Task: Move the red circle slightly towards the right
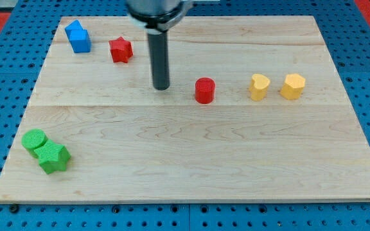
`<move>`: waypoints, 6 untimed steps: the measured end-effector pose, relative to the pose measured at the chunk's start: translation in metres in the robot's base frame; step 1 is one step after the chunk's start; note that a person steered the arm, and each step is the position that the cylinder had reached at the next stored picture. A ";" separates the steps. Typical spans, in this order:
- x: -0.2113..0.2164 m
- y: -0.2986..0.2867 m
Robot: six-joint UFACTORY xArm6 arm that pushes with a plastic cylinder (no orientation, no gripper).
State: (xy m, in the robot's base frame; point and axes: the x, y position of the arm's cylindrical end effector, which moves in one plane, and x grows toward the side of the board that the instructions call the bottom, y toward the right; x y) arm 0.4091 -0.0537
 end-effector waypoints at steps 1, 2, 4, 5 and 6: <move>0.031 0.049; 0.027 0.059; 0.022 0.074; 0.022 0.049; 0.009 0.007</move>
